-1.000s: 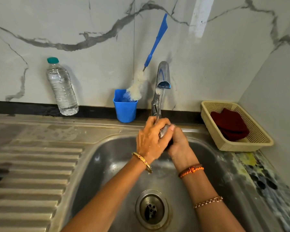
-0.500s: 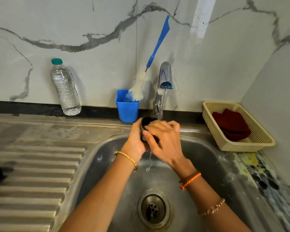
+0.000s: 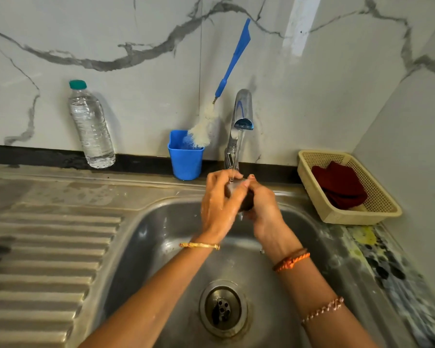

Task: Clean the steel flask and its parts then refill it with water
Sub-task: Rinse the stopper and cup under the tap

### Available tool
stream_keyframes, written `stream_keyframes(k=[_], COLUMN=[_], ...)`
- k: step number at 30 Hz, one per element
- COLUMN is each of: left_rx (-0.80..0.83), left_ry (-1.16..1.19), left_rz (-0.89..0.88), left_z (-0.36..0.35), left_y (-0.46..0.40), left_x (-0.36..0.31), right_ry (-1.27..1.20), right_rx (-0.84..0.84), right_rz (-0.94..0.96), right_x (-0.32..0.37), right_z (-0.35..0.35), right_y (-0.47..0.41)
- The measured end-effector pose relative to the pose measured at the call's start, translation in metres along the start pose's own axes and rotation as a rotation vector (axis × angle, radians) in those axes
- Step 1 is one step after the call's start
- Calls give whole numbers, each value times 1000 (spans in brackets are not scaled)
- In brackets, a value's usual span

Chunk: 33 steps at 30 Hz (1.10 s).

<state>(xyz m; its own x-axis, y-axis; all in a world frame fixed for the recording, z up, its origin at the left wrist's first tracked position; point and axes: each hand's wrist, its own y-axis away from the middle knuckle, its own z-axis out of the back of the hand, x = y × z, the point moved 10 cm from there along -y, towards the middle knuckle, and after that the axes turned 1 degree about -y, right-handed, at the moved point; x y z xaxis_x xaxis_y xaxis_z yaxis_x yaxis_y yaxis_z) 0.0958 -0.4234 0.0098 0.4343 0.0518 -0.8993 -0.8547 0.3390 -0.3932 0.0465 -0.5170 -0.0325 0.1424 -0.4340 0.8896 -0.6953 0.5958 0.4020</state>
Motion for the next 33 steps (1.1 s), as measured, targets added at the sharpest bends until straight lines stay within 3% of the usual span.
stream_keyframes(k=[2, 5, 8, 12, 19, 22, 25, 28, 30, 33], left_rx=[25, 118, 337, 440, 416, 478, 553, 599, 568, 444], left_ry=[-267, -479, -708, -846, -614, -604, -652, -761, -792, -674], left_rz=[-133, -281, -374, -525, -281, -209, -218, -250, -237, -168], left_z=[2, 6, -4, -9, 12, 14, 18, 29, 48, 88], left_y=[8, 12, 12, 9, 21, 34, 51, 61, 60, 62], left_x=[-5, -14, -11, -24, -35, -36, -39, -46, -55, -67], right_ry=[-95, -106, -96, -65, -86, -18, 237, 617, 832, 918], right_rx=[45, 117, 116, 156, 191, 159, 171, 247, 344, 373], right_rz=[-260, -413, -460, -447, -306, -285, -166, 184, 436, 599], right_x=[-24, -46, -51, -42, -36, -47, -53, -41, -35, -28], right_z=[-4, -15, -16, -15, 2, 14, 21, 7, -16, -40], right_y=[-2, 2, 7, 17, 41, 53, 64, 76, 91, 113])
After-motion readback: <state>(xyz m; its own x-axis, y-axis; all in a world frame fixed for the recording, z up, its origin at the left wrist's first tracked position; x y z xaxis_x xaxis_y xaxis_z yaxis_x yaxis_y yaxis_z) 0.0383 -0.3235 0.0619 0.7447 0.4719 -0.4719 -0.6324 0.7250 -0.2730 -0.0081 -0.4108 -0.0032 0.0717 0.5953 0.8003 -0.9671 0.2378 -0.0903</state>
